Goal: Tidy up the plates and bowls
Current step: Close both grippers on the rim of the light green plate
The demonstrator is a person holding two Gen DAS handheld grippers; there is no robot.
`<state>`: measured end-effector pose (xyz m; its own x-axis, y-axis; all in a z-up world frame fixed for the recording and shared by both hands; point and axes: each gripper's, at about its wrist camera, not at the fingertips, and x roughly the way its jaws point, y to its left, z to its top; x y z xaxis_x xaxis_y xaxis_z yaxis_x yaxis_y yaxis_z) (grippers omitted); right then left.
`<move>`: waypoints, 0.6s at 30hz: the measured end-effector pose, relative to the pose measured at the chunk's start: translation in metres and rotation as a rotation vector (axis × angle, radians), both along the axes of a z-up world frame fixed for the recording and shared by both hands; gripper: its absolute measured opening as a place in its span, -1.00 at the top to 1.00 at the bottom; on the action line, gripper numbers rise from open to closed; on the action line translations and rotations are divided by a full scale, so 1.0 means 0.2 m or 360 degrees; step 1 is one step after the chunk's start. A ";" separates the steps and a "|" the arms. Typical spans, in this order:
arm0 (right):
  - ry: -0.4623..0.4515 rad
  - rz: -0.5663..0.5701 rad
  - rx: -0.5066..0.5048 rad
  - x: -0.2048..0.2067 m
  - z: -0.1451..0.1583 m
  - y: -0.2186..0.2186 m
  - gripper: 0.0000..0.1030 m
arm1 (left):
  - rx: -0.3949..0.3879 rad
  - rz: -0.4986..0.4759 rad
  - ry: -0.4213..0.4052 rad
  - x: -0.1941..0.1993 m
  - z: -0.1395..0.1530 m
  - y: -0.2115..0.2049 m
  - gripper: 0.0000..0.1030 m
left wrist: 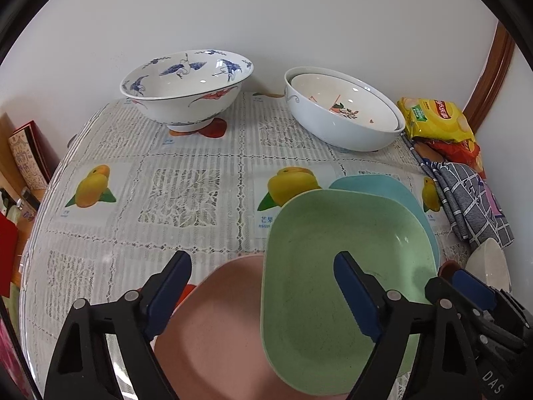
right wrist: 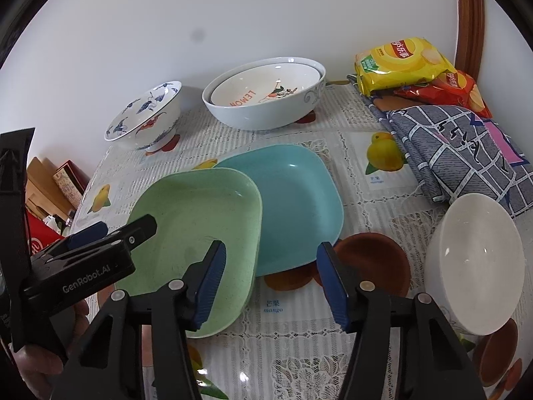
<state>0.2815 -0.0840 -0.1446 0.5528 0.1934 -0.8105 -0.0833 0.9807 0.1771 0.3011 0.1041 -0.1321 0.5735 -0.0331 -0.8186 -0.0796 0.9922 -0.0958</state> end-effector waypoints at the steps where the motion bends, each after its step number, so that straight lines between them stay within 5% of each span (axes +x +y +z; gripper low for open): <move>1: 0.0005 0.0004 -0.0001 0.01 -0.01 0.01 -0.07 | 0.0000 -0.0008 0.0002 0.00 -0.01 0.00 -0.62; 4: 0.0017 0.0003 -0.0001 0.02 -0.03 0.03 -0.03 | -0.0011 -0.0024 0.0006 0.01 -0.03 -0.01 -0.51; 11: 0.0022 0.0016 -0.0011 0.03 -0.07 0.05 0.56 | -0.0055 -0.0049 0.0031 -0.02 -0.06 -0.01 0.09; 15: 0.0031 0.0020 0.0021 0.03 -0.09 0.05 0.73 | -0.0077 -0.0082 0.0045 -0.04 -0.07 -0.03 0.45; 18: 0.0027 0.0027 0.0060 0.01 -0.09 0.05 0.80 | -0.0063 -0.0094 0.0039 -0.07 -0.06 -0.05 0.55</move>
<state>0.2843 -0.0733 -0.1633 0.5355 0.2329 -0.8118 -0.0963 0.9718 0.2152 0.2877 0.0947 -0.1448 0.5495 -0.0987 -0.8296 -0.0238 0.9907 -0.1336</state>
